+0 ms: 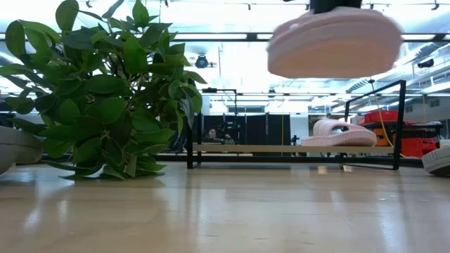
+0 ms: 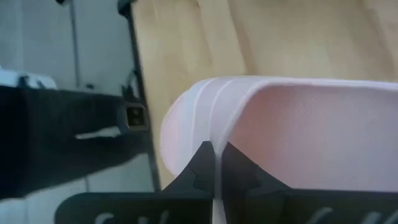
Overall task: Pick and place slides into the shelf
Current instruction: Put the pink slide on the shelf
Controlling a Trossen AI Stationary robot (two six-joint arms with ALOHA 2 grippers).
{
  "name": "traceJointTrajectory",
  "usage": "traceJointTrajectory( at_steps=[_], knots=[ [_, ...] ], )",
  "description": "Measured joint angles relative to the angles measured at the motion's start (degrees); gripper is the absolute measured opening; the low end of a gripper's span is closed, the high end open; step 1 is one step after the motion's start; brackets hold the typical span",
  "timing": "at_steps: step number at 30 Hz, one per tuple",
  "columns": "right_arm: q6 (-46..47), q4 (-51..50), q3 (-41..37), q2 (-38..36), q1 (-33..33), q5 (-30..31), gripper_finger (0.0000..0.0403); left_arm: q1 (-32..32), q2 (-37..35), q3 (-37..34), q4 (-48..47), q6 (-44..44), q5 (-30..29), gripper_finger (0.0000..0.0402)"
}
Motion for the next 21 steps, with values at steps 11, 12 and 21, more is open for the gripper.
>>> traceJointTrajectory(
  at_steps=[11,12,21],
  knots=[
    [-16.77,-15.5,0.0,-2.92,-2.32,-1.58,0.0009,0.0,0.0,0.0,10.62,3.94,-4.66,0.0016],
    [-17.92,-16.32,0.0,-3.04,-2.72,-1.76,0.0009,0.0,0.12,0.0,11.0,3.96,-5.03,0.0017],
    [-24.69,-18.44,0.93,-3.07,-8.96,-5.28,0.0009,2.17,6.65,0.07,13.53,8.46,-6.01,0.0014]
  ],
)
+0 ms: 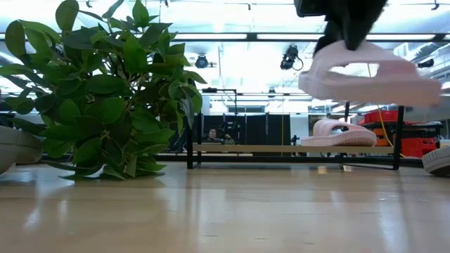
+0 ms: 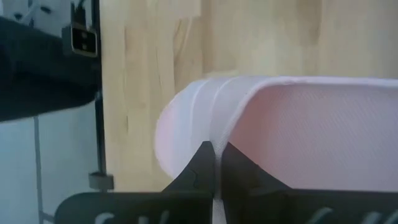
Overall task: Pick and place slides into the shelf
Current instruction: Put the pink slide on the shelf
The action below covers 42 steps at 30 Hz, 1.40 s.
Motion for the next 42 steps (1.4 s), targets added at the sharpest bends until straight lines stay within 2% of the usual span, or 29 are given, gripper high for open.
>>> traceJointTrajectory(
  at_steps=[4,12,17,24,29,34,42],
  knots=[
    [-2.59,-2.38,3.04,0.02,-4.42,-0.56,0.0009,2.69,2.87,-0.02,-0.14,4.58,1.23,0.0018],
    [-11.37,-13.72,13.14,2.16,-15.26,-2.74,0.0009,13.01,4.28,-0.04,-1.92,12.24,9.56,0.0017],
    [-17.17,-19.66,18.85,6.25,-20.44,-4.81,0.0009,20.42,4.28,-0.04,-4.31,16.4,14.24,0.0012],
    [-27.81,-26.94,25.36,14.42,-25.9,-7.69,0.0009,28.92,4.28,-0.04,-5.4,16.46,19.77,0.0019],
    [-34.58,-30.79,28.62,19.43,-30.73,-6.72,0.0009,31.7,4.26,-0.04,-5.49,16.46,21.07,0.0019],
    [-38.51,-31.62,29.14,22.29,-35.06,-5.41,0.0009,31.93,4.26,-0.04,-6.3,16.43,21.07,0.0014],
    [-44.15,-31.95,29.23,24.63,-38.65,-5.3,0.0009,33.18,4.26,-0.04,-6.61,16.9,21.13,0.0016]
  ],
)
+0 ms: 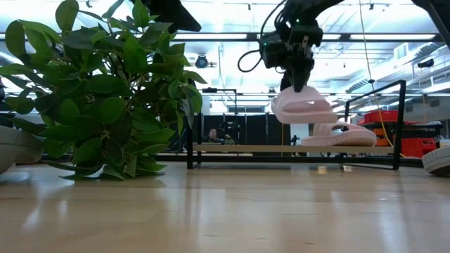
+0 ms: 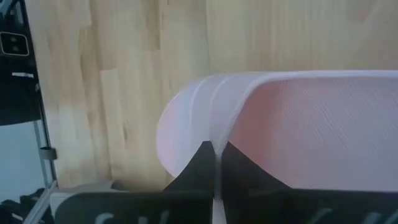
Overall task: Pick and place slides into the shelf
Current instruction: Put the pink slide on the shelf
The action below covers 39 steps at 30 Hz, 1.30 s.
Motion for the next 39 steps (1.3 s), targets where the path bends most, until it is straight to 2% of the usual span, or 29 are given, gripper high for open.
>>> traceJointTrajectory(
  at_steps=[9,18,29,39],
  knots=[
    [-2.93,0.94,0.0,2.31,-0.28,-0.02,0.0009,3.16,0.0,0.0,0.0,-0.39,-0.05,0.0012],
    [-3.28,3.73,0.0,2.51,-0.66,0.13,0.0009,3.23,0.0,0.0,0.0,-0.37,-0.04,0.002],
    [-3.71,4.71,0.0,2.99,-1.01,0.17,0.0009,3.23,0.0,0.0,0.0,-0.37,-0.04,0.001],
    [-3.69,5.19,-0.02,4.24,-0.9,0.18,0.0009,3.23,0.0,0.0,0.0,-0.35,-0.04,0.0022]
  ],
)
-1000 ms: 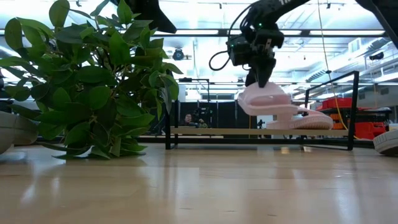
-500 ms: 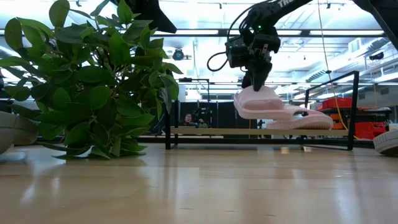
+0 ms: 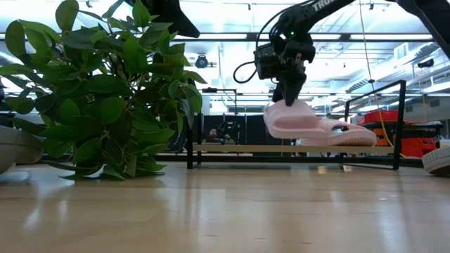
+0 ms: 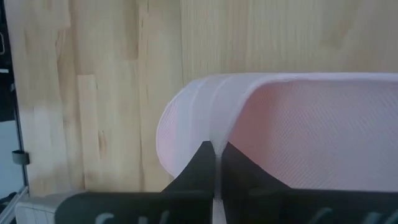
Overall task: Pick and place slides into the shelf
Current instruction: Put the pink slide on the shelf
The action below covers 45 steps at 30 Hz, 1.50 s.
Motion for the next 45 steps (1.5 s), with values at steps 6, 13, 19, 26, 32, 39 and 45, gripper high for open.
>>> traceJointTrajectory(
  at_steps=[6,13,19,26,32,39,45],
  knots=[
    [0.02,0.32,0.0,0.38,0.19,-0.07,0.0009,0.0,0.0,0.0,-0.35,0.01,0.0,0.0014],
    [0.1,0.54,-0.02,0.51,0.15,0.0,0.0009,0.0,0.0,0.0,-1.22,0.04,-0.02,0.0018],
    [0.11,0.63,-0.02,0.51,0.15,-0.02,0.0009,0.0,0.0,0.0,-1.26,0.06,-0.02,0.0022],
    [0.11,0.87,-0.04,0.51,0.15,-0.02,0.0009,0.0,0.0,0.0,-1.26,0.08,-0.02,0.0012],
    [0.09,0.98,-0.04,0.51,0.15,-0.02,0.0009,0.0,0.0,0.0,-1.26,0.51,-0.02,0.0019],
    [0.09,0.98,-0.07,0.49,0.16,-0.02,0.0009,0.0,0.0,0.0,-1.26,0.55,-0.02,0.0022],
    [0.26,1.19,-0.07,0.91,0.15,0.0,0.0009,0.0,0.0,0.0,-1.26,0.52,-0.02,0.0013]
  ],
)
